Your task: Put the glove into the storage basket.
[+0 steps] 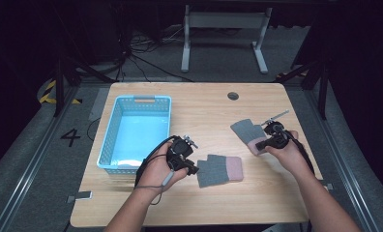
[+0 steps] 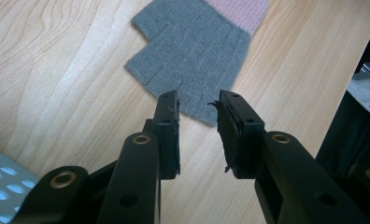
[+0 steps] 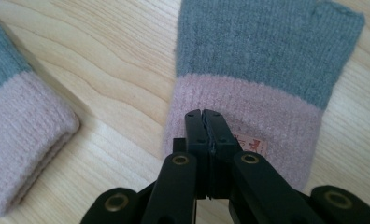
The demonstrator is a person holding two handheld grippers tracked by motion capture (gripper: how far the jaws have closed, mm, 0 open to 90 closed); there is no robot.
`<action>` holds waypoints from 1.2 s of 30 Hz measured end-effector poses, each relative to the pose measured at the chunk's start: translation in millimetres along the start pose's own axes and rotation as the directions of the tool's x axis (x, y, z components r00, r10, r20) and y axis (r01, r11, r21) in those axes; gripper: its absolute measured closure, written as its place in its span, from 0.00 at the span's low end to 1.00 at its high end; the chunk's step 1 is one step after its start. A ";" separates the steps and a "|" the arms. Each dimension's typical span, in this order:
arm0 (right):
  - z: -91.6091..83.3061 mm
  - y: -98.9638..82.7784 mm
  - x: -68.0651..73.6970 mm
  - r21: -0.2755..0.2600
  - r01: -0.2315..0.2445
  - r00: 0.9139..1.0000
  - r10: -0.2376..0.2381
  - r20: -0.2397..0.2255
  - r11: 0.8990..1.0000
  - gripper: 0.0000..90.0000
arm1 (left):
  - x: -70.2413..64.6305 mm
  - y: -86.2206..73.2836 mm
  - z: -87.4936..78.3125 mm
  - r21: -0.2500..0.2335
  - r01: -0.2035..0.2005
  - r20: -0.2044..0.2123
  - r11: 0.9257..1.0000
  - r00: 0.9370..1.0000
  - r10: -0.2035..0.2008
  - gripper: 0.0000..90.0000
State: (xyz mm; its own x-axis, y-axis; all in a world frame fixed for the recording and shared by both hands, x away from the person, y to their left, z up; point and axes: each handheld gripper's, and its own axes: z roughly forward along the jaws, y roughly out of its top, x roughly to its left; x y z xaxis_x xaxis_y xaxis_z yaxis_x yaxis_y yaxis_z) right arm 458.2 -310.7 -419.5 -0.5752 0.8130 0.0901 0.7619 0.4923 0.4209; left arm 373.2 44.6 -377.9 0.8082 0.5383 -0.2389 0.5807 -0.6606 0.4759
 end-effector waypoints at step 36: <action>-26.7 28.6 0.7 -0.040 0.001 1.000 -0.001 0.011 0.999 0.83 | 1.3 -1.1 -4.1 -0.004 0.005 -0.003 1.000 1.000 -0.005 0.76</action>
State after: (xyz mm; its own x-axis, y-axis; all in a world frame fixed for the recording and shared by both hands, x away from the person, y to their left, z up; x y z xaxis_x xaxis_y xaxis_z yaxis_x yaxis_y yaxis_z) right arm 471.6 -304.3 -383.3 -0.5725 0.8160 0.0798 0.7487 0.4806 0.4565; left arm 373.2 48.2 -375.2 0.8049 0.5433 -0.2386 0.5843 -0.6556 0.4783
